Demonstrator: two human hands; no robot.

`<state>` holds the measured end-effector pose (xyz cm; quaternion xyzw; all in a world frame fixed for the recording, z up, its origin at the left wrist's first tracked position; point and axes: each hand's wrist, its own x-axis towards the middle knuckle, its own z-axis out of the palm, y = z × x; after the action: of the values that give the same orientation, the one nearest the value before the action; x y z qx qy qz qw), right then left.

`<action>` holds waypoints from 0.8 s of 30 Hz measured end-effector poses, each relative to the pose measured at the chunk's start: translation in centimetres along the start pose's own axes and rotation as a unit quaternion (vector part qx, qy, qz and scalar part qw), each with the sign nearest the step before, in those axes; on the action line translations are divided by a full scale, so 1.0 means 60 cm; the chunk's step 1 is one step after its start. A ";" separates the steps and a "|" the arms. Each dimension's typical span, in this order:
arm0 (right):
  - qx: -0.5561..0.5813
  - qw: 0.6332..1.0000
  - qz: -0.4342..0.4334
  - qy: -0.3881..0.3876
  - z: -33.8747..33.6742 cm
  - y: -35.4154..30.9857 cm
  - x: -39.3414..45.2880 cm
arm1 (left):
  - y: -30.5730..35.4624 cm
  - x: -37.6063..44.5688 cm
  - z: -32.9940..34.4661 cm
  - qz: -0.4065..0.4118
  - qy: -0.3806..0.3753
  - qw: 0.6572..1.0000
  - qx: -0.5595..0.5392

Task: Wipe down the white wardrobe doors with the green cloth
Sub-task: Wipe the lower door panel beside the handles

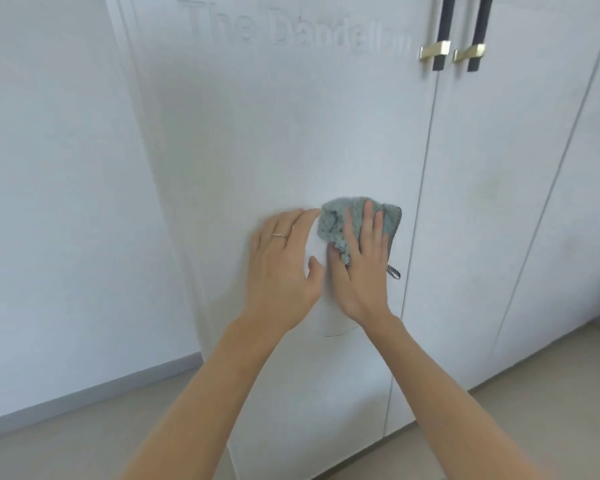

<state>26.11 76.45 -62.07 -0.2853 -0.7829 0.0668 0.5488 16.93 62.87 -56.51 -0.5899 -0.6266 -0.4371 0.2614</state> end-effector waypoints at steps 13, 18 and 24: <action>-0.031 0.996 -0.083 0.029 -0.117 0.105 0.168 | 0.109 0.176 0.102 0.087 -0.017 0.996 0.025; 0.003 0.996 -0.052 0.076 -0.155 0.185 0.198 | 0.158 0.233 0.157 0.104 0.026 0.992 0.061; -0.007 0.983 -0.151 0.100 -0.195 0.226 0.286 | 0.210 0.298 0.193 0.101 0.115 0.982 0.110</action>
<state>37.65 94.16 -49.06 -0.1727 -0.7587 -0.0508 0.6261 28.29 80.95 -43.99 -0.5639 -0.5738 -0.4014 0.4378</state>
